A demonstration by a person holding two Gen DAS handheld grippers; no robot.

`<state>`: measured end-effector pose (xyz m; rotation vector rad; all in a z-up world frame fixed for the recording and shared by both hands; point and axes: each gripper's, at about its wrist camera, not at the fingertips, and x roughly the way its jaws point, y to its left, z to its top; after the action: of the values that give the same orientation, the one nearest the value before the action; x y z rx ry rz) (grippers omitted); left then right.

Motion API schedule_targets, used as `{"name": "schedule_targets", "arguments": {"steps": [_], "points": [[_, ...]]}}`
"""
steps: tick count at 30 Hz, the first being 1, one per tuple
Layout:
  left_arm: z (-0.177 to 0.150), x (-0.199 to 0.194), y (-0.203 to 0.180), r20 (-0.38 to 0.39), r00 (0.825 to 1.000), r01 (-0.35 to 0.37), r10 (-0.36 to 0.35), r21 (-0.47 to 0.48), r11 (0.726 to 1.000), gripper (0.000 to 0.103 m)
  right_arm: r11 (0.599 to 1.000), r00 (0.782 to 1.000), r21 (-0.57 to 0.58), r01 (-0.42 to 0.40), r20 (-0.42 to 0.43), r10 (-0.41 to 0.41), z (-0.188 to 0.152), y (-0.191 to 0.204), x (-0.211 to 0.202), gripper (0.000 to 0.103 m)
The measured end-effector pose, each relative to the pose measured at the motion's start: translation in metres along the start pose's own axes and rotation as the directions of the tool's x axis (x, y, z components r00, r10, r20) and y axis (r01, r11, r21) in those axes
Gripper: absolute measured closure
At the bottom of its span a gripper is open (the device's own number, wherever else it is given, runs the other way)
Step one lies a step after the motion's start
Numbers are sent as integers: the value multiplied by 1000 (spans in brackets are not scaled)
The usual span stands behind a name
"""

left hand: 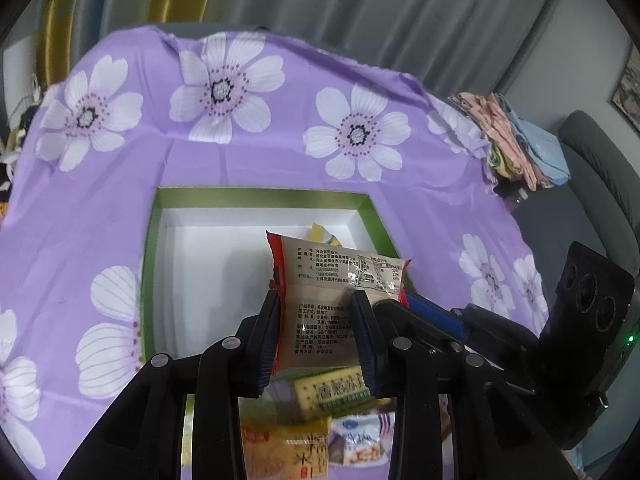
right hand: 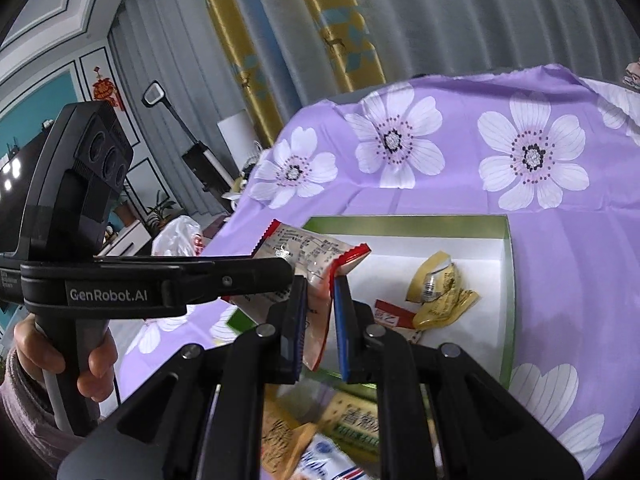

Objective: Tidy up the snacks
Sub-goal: 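Lift the biscuit wrapper with the left gripper and carry it over the box, then open the left gripper to drop the biscuit wrapper into the box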

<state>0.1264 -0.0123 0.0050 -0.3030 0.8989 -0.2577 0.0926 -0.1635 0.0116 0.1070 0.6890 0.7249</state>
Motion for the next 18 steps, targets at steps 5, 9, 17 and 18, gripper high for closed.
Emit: {"name": "schedule_targets", "arguments": {"steps": [5,9,17,18], "points": [[4,31,11,-45,999,-5,4,-20,1000,68,999,999,47,7,-49,-5,-3,-19,23,89],[3,55,22,-92,996,9,-14,-53,999,68,996,995,80,25,-101,-17,-9,-32,40,89],[-1,81,34,-138,989,33,-47,-104,994,68,993,983,104,63,-178,-44,-12,-42,59,89],[-2,83,34,-142,989,29,-43,-102,994,68,992,981,103,71,-188,-51,-11,-42,61,88]]}}
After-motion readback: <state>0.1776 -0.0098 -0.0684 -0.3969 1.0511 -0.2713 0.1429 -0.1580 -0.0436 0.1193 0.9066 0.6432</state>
